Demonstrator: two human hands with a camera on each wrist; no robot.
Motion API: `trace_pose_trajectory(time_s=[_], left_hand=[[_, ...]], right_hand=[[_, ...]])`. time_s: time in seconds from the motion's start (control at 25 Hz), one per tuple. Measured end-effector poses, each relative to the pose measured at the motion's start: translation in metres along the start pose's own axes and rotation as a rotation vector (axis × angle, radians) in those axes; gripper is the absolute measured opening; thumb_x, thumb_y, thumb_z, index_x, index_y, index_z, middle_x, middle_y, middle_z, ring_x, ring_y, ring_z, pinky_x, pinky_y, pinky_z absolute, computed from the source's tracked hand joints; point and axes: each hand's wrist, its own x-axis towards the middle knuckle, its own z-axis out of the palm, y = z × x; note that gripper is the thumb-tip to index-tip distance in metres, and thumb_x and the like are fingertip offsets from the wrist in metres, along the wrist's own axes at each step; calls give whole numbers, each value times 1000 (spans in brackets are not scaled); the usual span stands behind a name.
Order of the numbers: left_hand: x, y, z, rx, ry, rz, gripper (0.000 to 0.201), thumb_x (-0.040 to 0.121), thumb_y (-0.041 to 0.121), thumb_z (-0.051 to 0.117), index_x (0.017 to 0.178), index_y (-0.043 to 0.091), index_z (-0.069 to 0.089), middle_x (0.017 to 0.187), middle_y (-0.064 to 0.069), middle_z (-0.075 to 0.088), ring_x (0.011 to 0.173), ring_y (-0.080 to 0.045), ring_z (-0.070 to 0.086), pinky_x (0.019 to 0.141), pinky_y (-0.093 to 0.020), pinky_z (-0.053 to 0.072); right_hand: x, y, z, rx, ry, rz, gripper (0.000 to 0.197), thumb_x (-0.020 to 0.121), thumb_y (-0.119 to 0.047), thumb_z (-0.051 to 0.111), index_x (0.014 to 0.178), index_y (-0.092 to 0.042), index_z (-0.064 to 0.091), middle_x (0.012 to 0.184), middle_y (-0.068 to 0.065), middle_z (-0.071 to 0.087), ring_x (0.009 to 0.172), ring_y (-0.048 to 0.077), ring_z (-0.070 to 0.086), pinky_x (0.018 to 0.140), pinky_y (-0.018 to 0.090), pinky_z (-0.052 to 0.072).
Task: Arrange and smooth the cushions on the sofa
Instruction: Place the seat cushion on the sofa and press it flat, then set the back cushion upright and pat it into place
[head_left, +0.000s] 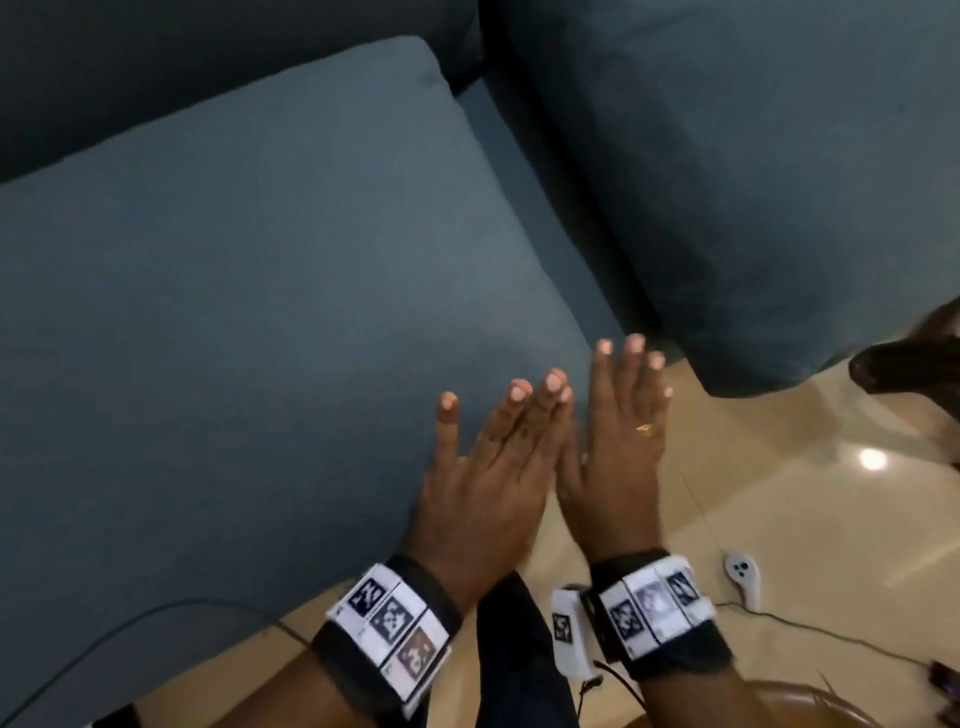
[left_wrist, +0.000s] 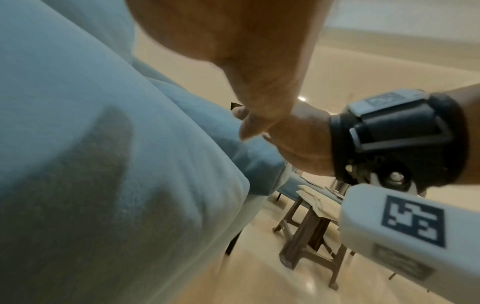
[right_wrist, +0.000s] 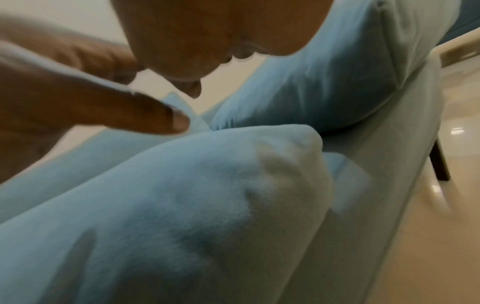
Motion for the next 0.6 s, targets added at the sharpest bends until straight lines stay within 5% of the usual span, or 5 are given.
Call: trace_pose_trajectory(time_s=[0.16,0.32,0.44,0.52,0.6], left_hand=[[15,14,-1,14,-68,37,77,99,34,56,160,10,17,169,-6,8,155,-23,13,123,-60,-2],[16,20,9,-38,-114,93,69,101,27,48,161,11,16,169,-4,13,156,-23,13,123,-59,6],[-1,7,13,39,-269,189,69,97,30,47,159,11,24,168,-4,17,155,-23,15,124,-55,0],[-20,-8,8,-138,-287,220,62,92,28,52,151,13,41,163,-5,32,152,-24,26,123,-54,15],[-54,-26,-6,-265,-210,260,47,91,25,55,137,17,57,155,-3,47,146,-22,38,120,-47,28]], right_hand=[[-7,17,-2,61,-216,114,70,103,-39,35,162,-21,1,166,0,-16,154,23,-16,122,60,20],[-10,24,1,306,-88,199,69,106,-27,41,161,-21,0,168,-5,-10,154,13,-12,127,41,16],[-31,17,7,357,-401,414,85,104,-29,51,160,-32,-12,164,15,29,143,26,41,108,42,43],[-41,6,6,386,-258,598,76,101,-49,53,162,-27,13,138,16,61,118,37,62,89,35,48],[-59,-10,11,551,-319,685,78,79,-90,43,123,-30,64,110,10,74,102,36,68,85,43,55]])
